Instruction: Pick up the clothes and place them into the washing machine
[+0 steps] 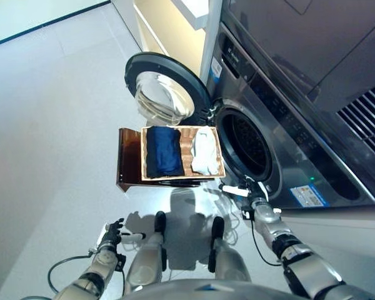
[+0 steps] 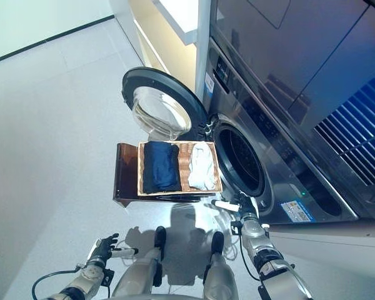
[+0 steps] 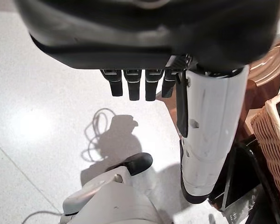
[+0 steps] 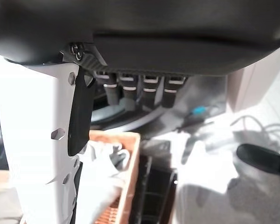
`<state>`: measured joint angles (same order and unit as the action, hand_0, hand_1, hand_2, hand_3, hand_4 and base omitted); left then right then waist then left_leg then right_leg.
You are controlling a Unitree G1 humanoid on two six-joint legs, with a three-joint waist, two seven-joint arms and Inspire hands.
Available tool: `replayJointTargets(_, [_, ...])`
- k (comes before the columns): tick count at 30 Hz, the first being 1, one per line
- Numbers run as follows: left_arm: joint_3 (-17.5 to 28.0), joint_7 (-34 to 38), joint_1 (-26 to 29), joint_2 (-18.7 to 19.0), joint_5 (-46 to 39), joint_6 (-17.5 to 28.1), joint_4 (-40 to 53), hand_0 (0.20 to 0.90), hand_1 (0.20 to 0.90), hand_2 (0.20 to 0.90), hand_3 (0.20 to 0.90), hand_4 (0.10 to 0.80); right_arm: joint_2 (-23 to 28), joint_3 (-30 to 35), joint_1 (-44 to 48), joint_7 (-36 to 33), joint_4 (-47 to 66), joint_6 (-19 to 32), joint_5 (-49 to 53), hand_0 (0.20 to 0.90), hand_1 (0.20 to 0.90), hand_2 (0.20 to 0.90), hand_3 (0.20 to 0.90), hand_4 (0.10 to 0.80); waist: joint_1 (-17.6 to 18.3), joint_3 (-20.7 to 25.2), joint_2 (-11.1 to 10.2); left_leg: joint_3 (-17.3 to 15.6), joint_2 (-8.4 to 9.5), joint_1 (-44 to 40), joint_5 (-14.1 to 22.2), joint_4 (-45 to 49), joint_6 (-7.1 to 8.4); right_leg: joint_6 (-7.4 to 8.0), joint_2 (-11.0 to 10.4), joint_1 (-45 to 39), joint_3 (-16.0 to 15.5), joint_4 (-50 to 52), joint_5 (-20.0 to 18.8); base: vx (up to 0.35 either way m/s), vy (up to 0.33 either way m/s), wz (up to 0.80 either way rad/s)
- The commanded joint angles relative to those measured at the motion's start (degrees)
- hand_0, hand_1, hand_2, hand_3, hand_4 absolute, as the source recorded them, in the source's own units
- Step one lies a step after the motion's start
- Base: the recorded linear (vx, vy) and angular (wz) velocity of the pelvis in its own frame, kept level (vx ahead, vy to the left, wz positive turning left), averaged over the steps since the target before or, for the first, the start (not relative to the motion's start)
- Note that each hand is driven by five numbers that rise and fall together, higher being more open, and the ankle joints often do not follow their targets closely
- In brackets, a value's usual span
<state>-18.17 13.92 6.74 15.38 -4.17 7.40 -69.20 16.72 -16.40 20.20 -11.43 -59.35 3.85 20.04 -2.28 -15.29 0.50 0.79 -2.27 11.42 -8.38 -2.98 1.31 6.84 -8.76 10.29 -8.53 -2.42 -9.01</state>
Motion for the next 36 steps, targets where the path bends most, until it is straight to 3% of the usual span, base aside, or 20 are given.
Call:
replayJointTargets(1, [1.7,1.9,0.6,2.2,0.6,0.6,0.0,0.9,0.9,0.9,0.9,0.8,1.5,-1.9,1.9,-1.1,4.6,3.1,-2.1,0.9,0.9,0.9,0.9,0.8,0.2,1.0,-2.8,-0.2,0.13,4.7,7.9,8.6,2.07,0.84,-2.8,2.0,0.6,4.1,6.7,0.0,0.0,0.0])
replayJointTargets(10, [1.8,2.2,0.7,2.5,-0.1,0.5,0.5,0.9,0.9,0.9,0.9,0.8,1.9,-2.8,3.2,-1.7,3.7,2.3,-3.8,0.9,0.9,0.9,0.9,0.8,-0.1,0.8,-3.0,0.0,0.25,6.5,8.3,10.1,2.21,0.82,-2.8,2.5,0.2,4.1,6.9,0.0,0.0,0.0])
replayJointTargets(17, [1.0,3.5,0.9,3.3,-2.6,1.2,3.4,0.9,0.9,0.9,0.9,0.8,3.7,-4.3,8.6,-3.3,6.3,2.3,-3.4,0.9,0.9,0.9,0.9,0.8,-1.1,-2.6,-2.2,0.1,0.4,11.5,8.6,13.4,2.19,0.24,-2.8,7.5,0.3,8.2,7.8,-0.041,0.002,0.05])
replayJointTargets(27, [-0.1,5.6,1.0,5.2,-5.9,2.4,6.7,0.9,0.9,0.9,0.9,0.8,9.7,-5.9,28.0,-7.9,0.8,2.3,-1.9,0.9,0.9,0.9,0.9,0.8,-3.8,-6.2,-1.9,-0.4,0.59,21.1,9.4,18.7,2.29,-0.22,-3.5,16.1,-0.3,12.6,8.5,-0.028,0.028,0.03])
replayJointTargets(36, [-2.0,7.9,3.6,6.1,-8.9,3.9,9.0,0.9,0.9,0.9,0.9,0.8,11.6,-7.4,41.8,-10.5,-8.0,1.8,-0.2,0.9,0.9,0.9,0.9,0.8,-6.5,-8.7,-2.4,0.5,1.55,25.0,8.9,19.0,2.27,0.22,-4.2,17.4,-1.7,11.8,8.1,0.016,0.017,0.12])
